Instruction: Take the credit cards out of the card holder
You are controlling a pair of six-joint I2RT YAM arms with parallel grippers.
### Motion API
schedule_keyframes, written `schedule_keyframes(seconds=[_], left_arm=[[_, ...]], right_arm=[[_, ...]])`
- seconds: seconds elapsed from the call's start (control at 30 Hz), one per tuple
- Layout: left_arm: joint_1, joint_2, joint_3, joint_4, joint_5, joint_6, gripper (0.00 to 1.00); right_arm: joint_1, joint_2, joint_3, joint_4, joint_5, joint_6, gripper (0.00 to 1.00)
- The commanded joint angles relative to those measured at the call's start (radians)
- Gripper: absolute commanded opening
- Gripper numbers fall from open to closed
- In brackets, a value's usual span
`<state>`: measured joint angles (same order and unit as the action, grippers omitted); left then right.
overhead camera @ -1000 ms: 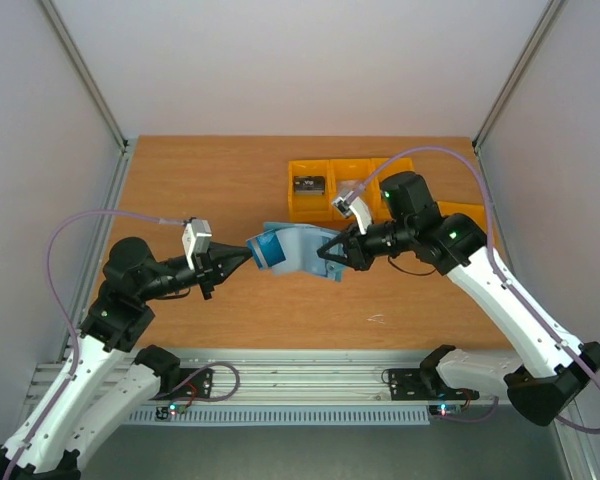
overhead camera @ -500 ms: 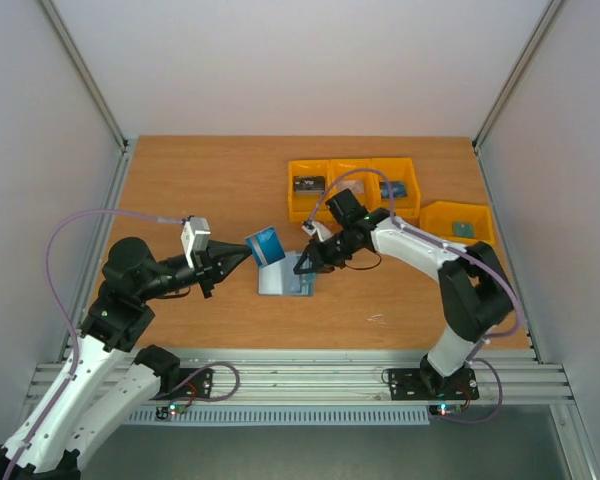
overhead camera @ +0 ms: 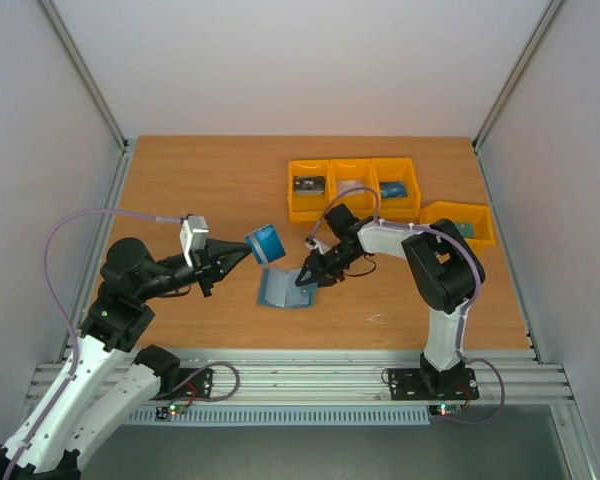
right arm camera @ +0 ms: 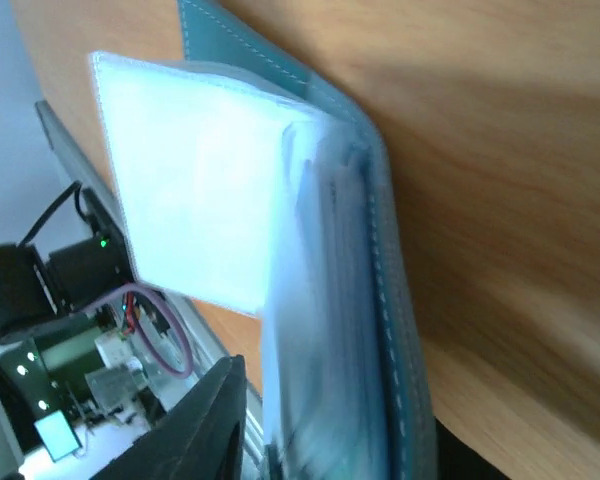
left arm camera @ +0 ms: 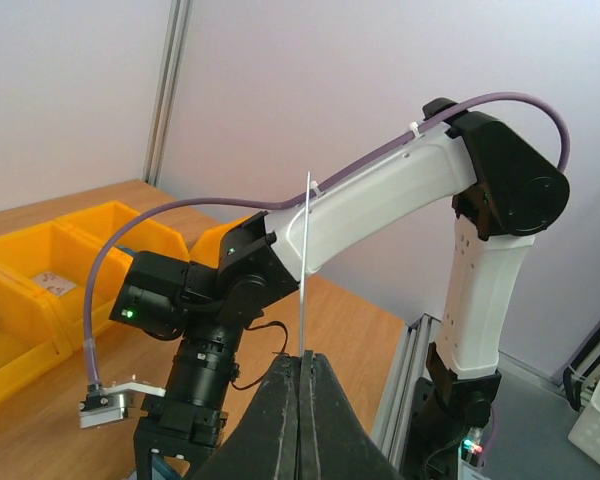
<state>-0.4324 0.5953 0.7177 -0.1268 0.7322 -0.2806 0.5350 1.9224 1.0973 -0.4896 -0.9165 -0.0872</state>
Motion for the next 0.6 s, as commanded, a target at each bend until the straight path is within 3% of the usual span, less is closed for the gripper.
schedule_keyframes(seconds=[0.0, 0.13, 0.3, 0.43, 0.57], left_arm=[[0.004, 0.000, 0.004, 0.060, 0.001, -0.005, 0.00], [0.004, 0.010, 0.013, 0.062, 0.003, -0.002, 0.00], [0.004, 0.025, 0.016, 0.088, 0.039, 0.006, 0.00], [0.004, 0.036, 0.017, 0.115, 0.077, 0.009, 0.00], [0.004, 0.041, 0.016, 0.180, 0.088, -0.021, 0.00]], right_arm=[[-0.019, -0.006, 0.049, -0.154, 0.096, -0.082, 0.36], [-0.041, -0.134, 0.067, -0.284, 0.310, -0.122, 0.60], [-0.054, -0.361, 0.179, -0.485, 0.510, -0.232, 0.68], [-0.047, -0.522, 0.359, -0.544, 0.365, -0.312, 0.68], [0.005, -0.647, 0.415, -0.374, 0.084, -0.334, 0.71]])
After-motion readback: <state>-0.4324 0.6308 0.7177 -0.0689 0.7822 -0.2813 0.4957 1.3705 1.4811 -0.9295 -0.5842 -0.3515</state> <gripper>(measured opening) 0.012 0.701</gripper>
